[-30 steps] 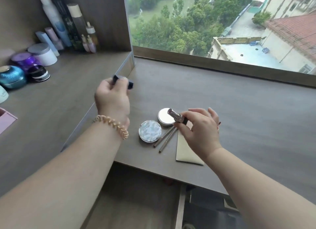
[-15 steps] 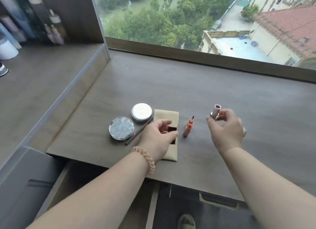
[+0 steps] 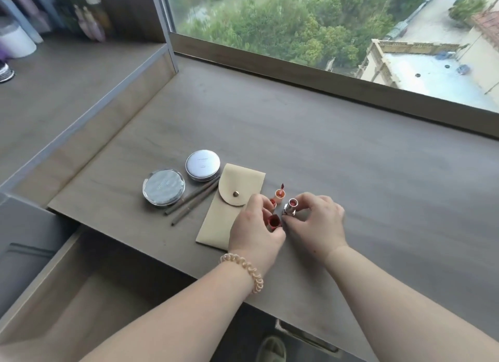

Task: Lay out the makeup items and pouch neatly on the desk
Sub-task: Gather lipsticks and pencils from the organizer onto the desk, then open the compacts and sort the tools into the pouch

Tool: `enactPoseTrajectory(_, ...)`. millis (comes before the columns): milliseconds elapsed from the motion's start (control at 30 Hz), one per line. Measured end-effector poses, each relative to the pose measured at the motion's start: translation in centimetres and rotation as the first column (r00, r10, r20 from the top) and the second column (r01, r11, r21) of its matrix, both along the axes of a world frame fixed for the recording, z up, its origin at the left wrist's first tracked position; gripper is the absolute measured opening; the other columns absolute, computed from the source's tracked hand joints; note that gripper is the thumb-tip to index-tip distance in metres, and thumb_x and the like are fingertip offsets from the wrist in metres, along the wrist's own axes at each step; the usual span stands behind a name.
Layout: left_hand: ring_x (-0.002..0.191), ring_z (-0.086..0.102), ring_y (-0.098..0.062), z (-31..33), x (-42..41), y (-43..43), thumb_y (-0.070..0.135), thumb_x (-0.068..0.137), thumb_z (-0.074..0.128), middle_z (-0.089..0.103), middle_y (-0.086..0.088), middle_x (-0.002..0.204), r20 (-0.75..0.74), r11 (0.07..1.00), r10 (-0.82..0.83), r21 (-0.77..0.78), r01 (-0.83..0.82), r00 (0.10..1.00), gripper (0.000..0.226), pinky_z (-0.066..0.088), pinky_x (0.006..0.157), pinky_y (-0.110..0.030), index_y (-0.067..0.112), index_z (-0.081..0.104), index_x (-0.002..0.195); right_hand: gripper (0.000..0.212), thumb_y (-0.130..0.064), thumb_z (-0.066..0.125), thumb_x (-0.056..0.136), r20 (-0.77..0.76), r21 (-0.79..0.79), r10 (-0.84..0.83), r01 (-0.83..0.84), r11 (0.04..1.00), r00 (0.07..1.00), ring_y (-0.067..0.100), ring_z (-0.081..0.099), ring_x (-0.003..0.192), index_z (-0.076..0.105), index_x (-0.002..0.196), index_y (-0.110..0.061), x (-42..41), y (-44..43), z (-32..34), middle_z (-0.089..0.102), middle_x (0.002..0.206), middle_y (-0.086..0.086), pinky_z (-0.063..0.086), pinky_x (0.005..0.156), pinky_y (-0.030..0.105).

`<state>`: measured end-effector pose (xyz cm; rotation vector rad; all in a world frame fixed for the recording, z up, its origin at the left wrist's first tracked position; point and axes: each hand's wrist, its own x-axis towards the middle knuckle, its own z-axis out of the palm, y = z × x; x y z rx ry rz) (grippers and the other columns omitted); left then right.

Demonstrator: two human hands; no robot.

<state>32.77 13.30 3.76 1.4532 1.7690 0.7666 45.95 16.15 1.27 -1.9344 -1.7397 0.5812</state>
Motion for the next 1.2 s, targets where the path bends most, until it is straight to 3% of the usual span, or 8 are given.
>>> enactPoseTrajectory(133, 0.079, 0.062, -0.011, -1.3, 1.0, -0.1, 0.013, 0.07, 0.07, 0.064, 0.006, 0.091, -0.016, 0.999, 0.038, 0.035, -0.038, 0.999, 0.035, 0.049, 0.073, -0.023, 0.024, 0.044, 0.09, 0.021, -0.029, 0.075, 0.068, 0.003, 0.038, 0.082, -0.082, 0.996, 0.997, 0.009, 0.052, 0.096, 0.056, 0.074, -0.036, 0.4, 0.4, -0.2, 0.059, 0.074, -0.022, 0.022, 0.084, 0.027)
enactPoseTrajectory(367, 0.085, 0.056, -0.01, -1.8, 1.3, -0.6, 0.018, 0.068, 0.075, 0.054, 0.008, 0.095, -0.015, 0.997, 0.059, 0.06, -0.058, 0.998, 0.042, 0.039, 0.071, -0.013, 0.027, 0.04, 0.091, 0.048, -0.036, 0.078, 0.06, -0.035, 0.069, 0.142, -0.139, 0.988, 0.989, 0.009, 0.052, 0.095, 0.053, 0.1, -0.031, 1.8, -0.6, -0.6, 0.064, 0.087, -0.018, 0.022, 0.088, 0.025)
enactPoseTrajectory(500, 0.077, 0.052, -0.004, -1.0, -0.4, -1.1, 0.032, 0.066, 0.078, 0.051, 0.012, 0.093, -0.002, 0.994, 0.095, 0.058, -0.094, 0.995, 0.045, 0.038, 0.066, -0.009, 0.029, 0.041, 0.093, 0.054, -0.051, 0.057, 0.058, -0.044, 0.208, 0.137, -0.125, 0.97, 0.99, 0.009, 0.052, 0.092, 0.056, 0.105, -0.024, 2.0, -2.0, 0.1, 0.061, 0.091, -0.014, 0.025, 0.088, 0.027)
enactPoseTrajectory(600, 0.075, 0.051, -0.002, -0.1, -3.0, -1.1, 0.031, 0.071, 0.072, 0.052, 0.011, 0.09, -0.015, 0.982, 0.174, 0.075, -0.172, 0.985, 0.035, 0.037, 0.064, -0.009, 0.029, 0.045, 0.093, 0.046, -0.044, 0.056, 0.064, -0.061, 0.351, 0.103, -0.075, 0.933, 0.993, 0.015, 0.055, 0.094, 0.061, 0.1, -0.018, 1.0, -2.2, 1.5, 0.061, 0.091, -0.01, 0.028, 0.09, 0.026)
enactPoseTrajectory(733, 0.077, 0.054, -0.011, 0.5, -7.4, 0.0, 0.022, 0.077, 0.065, 0.056, 0.007, 0.092, -0.059, 0.947, 0.313, 0.099, -0.307, 0.948, 0.02, 0.044, 0.073, -0.025, 0.024, 0.053, 0.093, 0.028, -0.036, 0.055, 0.073, -0.07, 0.489, 0.111, -0.063, 0.87, 0.991, 0.013, 0.053, 0.091, 0.063, 0.091, -0.017, -2.3, -1.2, 3.9, 0.06, 0.084, -0.009, 0.025, 0.09, 0.023)
enactPoseTrajectory(900, 0.071, 0.055, -0.013, 0.5, -11.7, 0.3, 0.019, 0.079, 0.063, 0.055, 0.005, 0.095, -0.088, 0.921, 0.384, 0.1, -0.376, 0.919, 0.017, 0.04, 0.068, -0.023, 0.02, 0.055, 0.094, 0.016, -0.029, 0.055, 0.075, -0.005, 0.582, 0.17, -0.135, 0.802, 0.985, 0.018, 0.054, 0.086, 0.064, 0.082, -0.017, -7.4, 0.4, 5.8, 0.058, 0.075, -0.006, 0.026, 0.082, 0.029)
enactPoseTrajectory(1033, 0.069, 0.054, -0.014, 0.2, -14.3, 0.3, 0.015, 0.078, 0.062, 0.054, 0.004, 0.095, -0.099, 0.912, 0.409, 0.09, -0.401, 0.907, 0.018, 0.038, 0.069, -0.021, 0.023, 0.053, 0.091, 0.018, -0.025, 0.061, 0.074, 0.089, 0.464, 0.306, -0.311, 0.83, 0.948, 0.019, 0.053, 0.095, 0.065, 0.09, -0.021, -11.8, 1.6, 6.0, 0.061, 0.086, -0.006, 0.03, 0.083, 0.032)
enactPoseTrajectory(1200, 0.071, 0.055, -0.012, -0.3, -17.2, 0.0, 0.013, 0.076, 0.062, 0.054, 0.006, 0.094, -0.083, 0.901, 0.433, 0.054, -0.43, 0.897, 0.022, 0.042, 0.07, -0.024, 0.024, 0.054, 0.093, 0.05, -0.033, 0.061, 0.08, 0.306, 0.004, 0.56, -0.589, 0.808, 0.77, 0.021, 0.042, 0.125, 0.051, 0.128, -0.028, -17.3, 3.4, 5.0, 0.051, 0.133, -0.005, 0.029, 0.098, 0.033)
